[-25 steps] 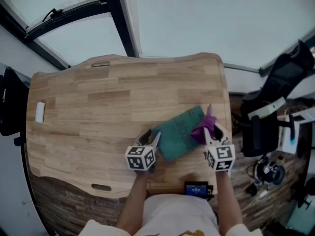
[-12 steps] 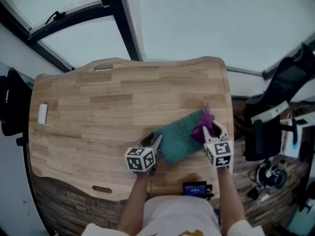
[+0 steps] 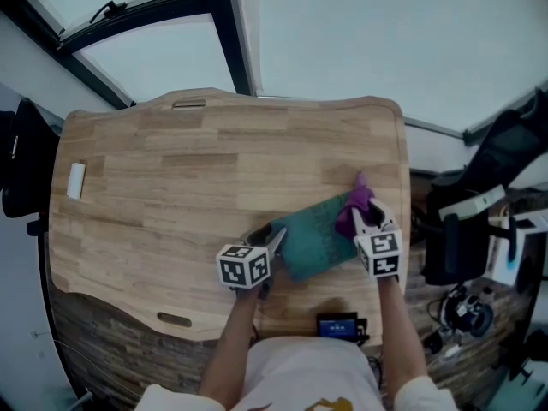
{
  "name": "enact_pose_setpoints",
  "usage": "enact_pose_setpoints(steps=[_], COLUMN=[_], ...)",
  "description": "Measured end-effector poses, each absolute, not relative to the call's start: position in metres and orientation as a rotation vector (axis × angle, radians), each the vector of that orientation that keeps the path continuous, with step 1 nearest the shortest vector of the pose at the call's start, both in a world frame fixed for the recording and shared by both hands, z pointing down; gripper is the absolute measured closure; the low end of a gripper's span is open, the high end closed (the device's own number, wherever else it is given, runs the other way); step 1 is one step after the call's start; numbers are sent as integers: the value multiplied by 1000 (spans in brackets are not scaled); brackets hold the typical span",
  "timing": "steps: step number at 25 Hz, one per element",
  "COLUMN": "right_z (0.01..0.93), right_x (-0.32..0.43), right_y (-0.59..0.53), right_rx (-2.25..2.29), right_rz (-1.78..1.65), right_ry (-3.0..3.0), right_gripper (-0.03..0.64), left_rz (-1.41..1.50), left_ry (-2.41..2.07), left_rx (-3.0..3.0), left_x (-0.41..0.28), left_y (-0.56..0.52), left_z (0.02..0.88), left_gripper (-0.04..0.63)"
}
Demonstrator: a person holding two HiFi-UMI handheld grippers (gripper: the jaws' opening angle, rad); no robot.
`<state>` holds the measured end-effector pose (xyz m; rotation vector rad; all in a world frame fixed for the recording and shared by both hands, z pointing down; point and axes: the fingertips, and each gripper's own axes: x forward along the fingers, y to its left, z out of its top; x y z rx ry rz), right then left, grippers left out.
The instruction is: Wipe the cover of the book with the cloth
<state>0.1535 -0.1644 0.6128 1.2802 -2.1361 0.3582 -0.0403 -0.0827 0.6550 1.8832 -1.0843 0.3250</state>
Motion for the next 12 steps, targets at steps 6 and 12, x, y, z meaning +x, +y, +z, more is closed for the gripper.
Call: enact_pose_setpoints(steps=[6, 12], right_z=[621, 625], right_x=[150, 147], right_y=[-170, -172], right_rx=[1243, 1237], right_rz=[362, 374], right_ry=[-2112, -2102], right_gripper=[540, 540], left_rz=[322, 322], left_ry=[-1073, -1066], left_rx=[1877, 1873], left_x=[-40, -40], left_y=[-83, -83], left_z=[655, 655], left_gripper=[439, 439])
